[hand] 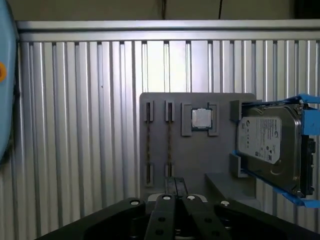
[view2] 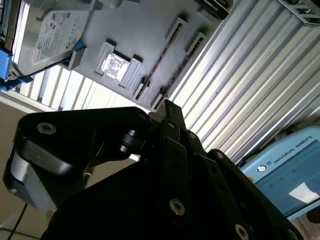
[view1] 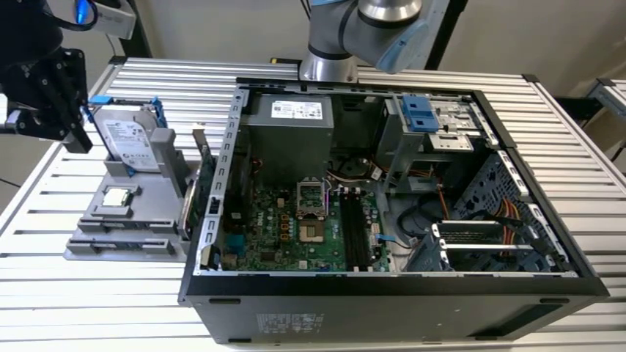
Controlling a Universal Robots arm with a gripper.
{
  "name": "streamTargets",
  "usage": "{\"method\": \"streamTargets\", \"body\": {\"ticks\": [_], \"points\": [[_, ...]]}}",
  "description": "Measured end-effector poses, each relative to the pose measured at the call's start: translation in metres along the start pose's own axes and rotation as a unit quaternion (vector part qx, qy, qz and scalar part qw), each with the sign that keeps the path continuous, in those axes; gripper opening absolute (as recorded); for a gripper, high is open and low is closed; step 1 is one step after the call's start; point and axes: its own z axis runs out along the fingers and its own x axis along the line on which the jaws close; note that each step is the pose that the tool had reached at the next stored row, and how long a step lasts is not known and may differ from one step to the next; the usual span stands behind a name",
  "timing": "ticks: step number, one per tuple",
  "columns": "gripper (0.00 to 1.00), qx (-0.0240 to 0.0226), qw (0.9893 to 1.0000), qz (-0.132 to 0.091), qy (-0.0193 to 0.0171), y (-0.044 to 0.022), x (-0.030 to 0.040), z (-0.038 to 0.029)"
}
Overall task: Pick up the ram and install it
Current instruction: 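Pick up the ram and move it above insertion slot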
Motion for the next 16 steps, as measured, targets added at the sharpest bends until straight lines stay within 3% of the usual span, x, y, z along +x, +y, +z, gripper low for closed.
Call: {"method": "streamTargets", "body": {"ticks": [9, 16], "points": [[0.0, 0.0015, 0.9989, -0.047, 0.0038, 0.0005, 0.0, 0.0009], [0.0, 0.0031, 0.9986, -0.052, 0.0045, 0.0027, 0.0001, 0.0017]]}}
